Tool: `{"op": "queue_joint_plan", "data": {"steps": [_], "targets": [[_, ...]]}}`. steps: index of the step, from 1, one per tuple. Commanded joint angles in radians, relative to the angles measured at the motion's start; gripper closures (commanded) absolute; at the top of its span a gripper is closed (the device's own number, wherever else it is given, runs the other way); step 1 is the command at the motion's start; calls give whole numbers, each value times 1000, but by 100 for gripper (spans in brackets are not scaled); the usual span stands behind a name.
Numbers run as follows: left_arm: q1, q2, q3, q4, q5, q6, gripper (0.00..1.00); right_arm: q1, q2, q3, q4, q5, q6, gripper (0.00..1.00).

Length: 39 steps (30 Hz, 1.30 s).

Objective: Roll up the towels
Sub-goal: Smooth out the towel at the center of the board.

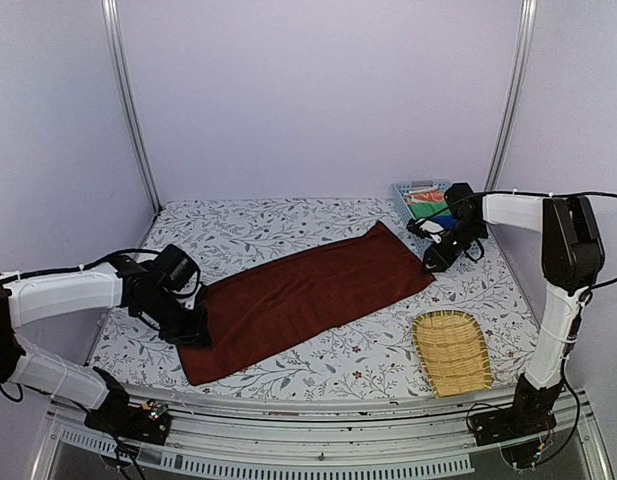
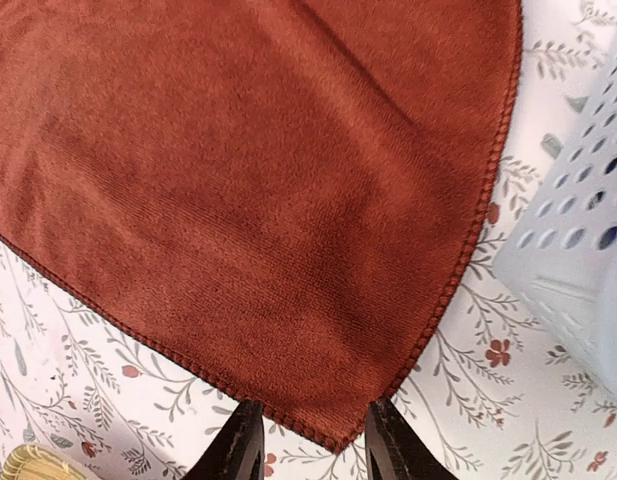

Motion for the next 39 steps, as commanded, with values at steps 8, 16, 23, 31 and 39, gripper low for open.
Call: {"op": "queue_joint_plan", "data": {"steps": [8, 16, 23, 31, 39], "targets": [[-120, -56, -105, -8, 36, -106, 96, -1, -16, -21, 45, 14, -32, 75], [-162, 42, -169, -7, -5, -139, 96, -1, -8, -158, 149, 101, -79, 76], [-209, 75, -212, -29, -59, -214, 95, 0, -20, -275, 181, 130, -104, 78], [-258, -2, -243, -117, -99, -336, 96, -2, -144, -393, 144, 147, -117, 78], [-261, -75, -107, -166, -79, -280, 81, -1, -205, -258, 45, 96, -115, 63]]}}
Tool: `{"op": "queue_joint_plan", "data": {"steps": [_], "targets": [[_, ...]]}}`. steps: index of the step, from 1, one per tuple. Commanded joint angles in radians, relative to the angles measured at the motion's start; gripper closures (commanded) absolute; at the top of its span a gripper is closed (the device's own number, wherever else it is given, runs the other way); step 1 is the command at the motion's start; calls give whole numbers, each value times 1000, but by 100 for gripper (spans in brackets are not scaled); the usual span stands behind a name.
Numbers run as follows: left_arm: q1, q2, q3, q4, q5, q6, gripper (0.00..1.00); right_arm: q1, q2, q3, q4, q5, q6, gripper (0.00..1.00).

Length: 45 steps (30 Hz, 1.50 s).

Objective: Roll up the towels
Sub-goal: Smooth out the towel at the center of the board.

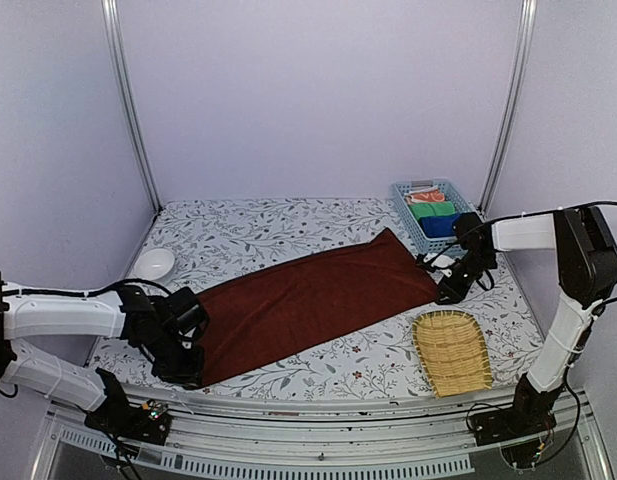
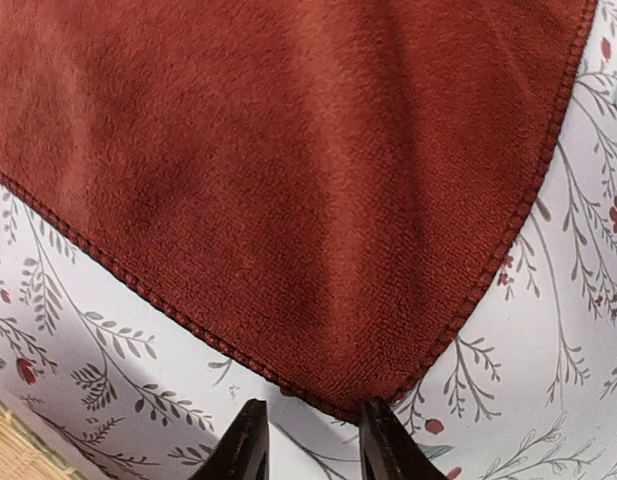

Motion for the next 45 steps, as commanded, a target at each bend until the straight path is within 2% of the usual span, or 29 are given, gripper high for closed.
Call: {"op": "queue_joint_plan", "data": {"steps": [1, 4, 9, 15, 19, 26, 34, 39, 45], "targets": [[-11, -5, 134, -105, -6, 53, 78, 0, -31, 141, -122, -37, -6, 61], [13, 14, 272, -187, -20, 111, 69, 1, 17, 341, -211, -84, -9, 58], [110, 17, 383, -244, -102, 189, 63, 1, 171, 629, -264, -82, 2, 56], [265, 35, 384, -27, -156, 322, 55, 2, 459, 1035, -283, -99, 78, 55], [299, 85, 383, 75, -156, 379, 55, 7, 634, 1226, -248, -65, 114, 53], [302, 183, 388, 111, -102, 414, 55, 50, 700, 1242, -145, -87, 100, 49], [302, 158, 352, 129, -101, 413, 55, 84, 693, 1218, -142, -84, 63, 48], [302, 157, 336, 134, -102, 420, 54, 115, 604, 1111, -13, 76, 54, 45], [301, 148, 316, 142, -91, 420, 54, 92, 655, 1120, -32, 245, 59, 43]]}}
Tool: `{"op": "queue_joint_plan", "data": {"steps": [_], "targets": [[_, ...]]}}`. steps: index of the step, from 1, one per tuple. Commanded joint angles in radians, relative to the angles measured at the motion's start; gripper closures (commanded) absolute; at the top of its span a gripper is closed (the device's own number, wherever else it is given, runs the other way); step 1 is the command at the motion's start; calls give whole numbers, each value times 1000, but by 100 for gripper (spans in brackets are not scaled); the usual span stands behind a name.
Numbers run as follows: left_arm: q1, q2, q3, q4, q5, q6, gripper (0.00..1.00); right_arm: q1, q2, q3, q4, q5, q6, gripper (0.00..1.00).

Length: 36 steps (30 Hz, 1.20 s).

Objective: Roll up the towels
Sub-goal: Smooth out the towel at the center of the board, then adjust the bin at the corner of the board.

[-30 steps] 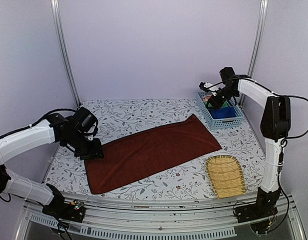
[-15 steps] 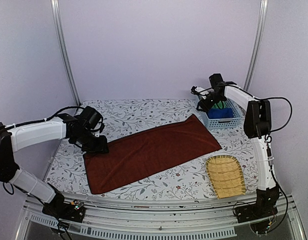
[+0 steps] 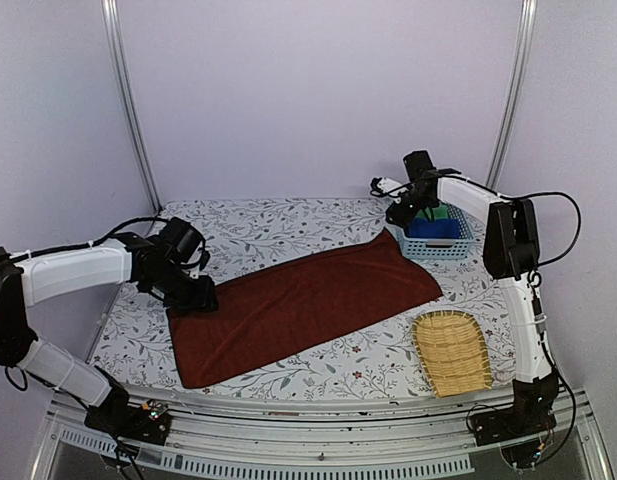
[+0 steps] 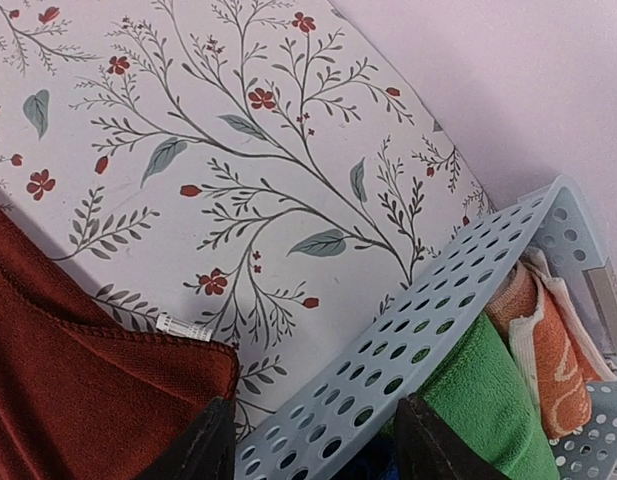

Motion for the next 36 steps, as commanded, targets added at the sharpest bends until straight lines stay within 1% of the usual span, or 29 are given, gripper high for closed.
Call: {"op": "queue_joint_plan", "data": {"steps": [1, 8, 10, 13, 14, 17, 18, 21, 29, 36], "targets": [[7, -27, -24, 25, 7, 11, 55, -26, 14, -13, -1, 147, 18, 43], [7, -39, -44, 32, 6, 15, 54, -153, -9, -45, -36, 182, 108, 45], [8, -40, -47, 34, 6, 17, 54, -178, -33, -56, -50, 147, 127, 45], [7, -41, -51, 41, 0, 19, 54, -169, -87, -66, -113, -19, 101, 43], [7, -41, -53, 44, 1, 20, 54, -154, -129, -82, -125, -71, 84, 42], [7, -37, -60, 56, 15, 15, 53, -91, -228, -193, -52, -119, 36, 41], [7, -36, -62, 59, 19, 13, 53, -76, -237, -211, -28, -123, 31, 41], [6, -38, -70, 60, 34, 1, 54, -54, -205, -189, -1, -123, 49, 41], [6, -91, -94, 51, 28, -9, 53, -51, 11, 41, -70, -185, 95, 48], [6, -98, -105, 51, 30, -15, 53, -51, 51, 39, -55, -203, 91, 49]]}}
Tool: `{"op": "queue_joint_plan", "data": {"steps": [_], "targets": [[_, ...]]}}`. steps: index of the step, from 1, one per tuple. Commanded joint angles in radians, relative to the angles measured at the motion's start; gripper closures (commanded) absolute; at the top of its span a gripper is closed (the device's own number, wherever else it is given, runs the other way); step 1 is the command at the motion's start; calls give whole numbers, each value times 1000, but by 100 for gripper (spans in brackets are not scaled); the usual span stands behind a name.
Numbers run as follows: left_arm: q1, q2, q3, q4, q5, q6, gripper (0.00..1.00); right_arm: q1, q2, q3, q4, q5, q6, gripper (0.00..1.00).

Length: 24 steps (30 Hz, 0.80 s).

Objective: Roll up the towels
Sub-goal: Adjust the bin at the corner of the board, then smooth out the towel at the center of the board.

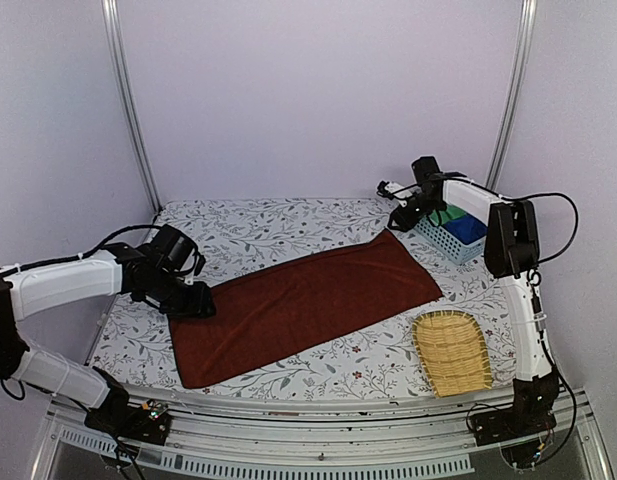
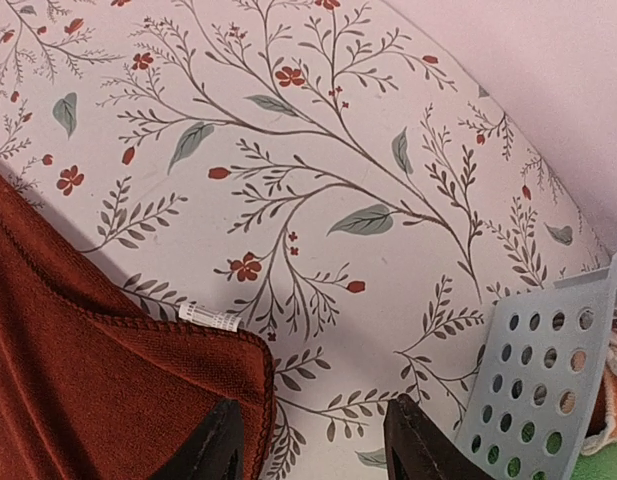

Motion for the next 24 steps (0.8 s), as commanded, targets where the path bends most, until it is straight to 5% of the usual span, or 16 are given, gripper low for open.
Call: {"op": "queue_joint_plan", "data": {"steps": [1, 17, 24], "targets": [[6, -8, -18, 5, 1, -10, 53, -4, 23, 12, -5, -40, 4, 49], [6, 19, -15, 5, 1, -6, 53, -4, 88, 27, 29, -96, 17, 50], [6, 20, -12, 2, -30, -6, 53, -3, 95, 27, 33, -134, 8, 71]]}}
